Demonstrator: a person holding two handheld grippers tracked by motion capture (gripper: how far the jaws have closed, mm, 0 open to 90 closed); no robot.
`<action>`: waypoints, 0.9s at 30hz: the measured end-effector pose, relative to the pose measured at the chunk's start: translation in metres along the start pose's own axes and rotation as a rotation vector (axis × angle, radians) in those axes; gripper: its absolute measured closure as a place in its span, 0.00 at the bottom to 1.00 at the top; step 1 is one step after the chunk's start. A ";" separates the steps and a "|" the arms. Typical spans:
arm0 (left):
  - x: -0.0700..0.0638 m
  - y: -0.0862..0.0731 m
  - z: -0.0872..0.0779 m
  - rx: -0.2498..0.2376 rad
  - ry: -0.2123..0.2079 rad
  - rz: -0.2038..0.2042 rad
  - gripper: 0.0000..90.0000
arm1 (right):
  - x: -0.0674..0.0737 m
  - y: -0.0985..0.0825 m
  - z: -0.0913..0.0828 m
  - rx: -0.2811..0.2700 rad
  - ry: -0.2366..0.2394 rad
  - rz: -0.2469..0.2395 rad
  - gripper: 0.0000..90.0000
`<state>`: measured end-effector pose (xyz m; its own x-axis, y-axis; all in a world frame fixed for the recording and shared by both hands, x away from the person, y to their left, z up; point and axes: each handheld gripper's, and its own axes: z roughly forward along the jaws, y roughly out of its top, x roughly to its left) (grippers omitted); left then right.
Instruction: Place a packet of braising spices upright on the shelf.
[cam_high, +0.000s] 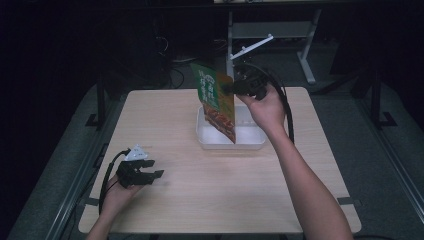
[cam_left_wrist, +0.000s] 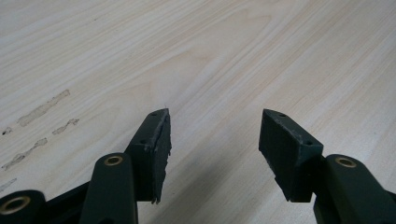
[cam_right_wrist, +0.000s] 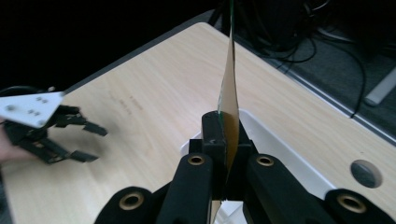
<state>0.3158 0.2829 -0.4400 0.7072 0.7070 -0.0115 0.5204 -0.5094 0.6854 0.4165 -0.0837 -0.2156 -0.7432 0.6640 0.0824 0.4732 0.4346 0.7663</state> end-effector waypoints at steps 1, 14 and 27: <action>0.000 0.000 0.000 0.000 0.000 0.000 0.48 | 0.000 0.000 0.000 0.000 0.000 0.000 1.00; 0.000 0.000 -0.001 -0.008 0.005 -0.002 0.47 | -0.007 0.002 0.027 -0.017 -0.081 -0.002 1.00; 0.001 0.000 -0.001 -0.007 0.004 -0.004 0.47 | -0.005 -0.005 0.046 -0.029 -0.110 -0.021 1.00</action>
<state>0.3163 0.2837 -0.4395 0.7034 0.7107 -0.0113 0.5194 -0.5031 0.6907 0.4402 -0.0612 -0.2494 -0.6952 0.7188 -0.0030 0.4433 0.4321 0.7854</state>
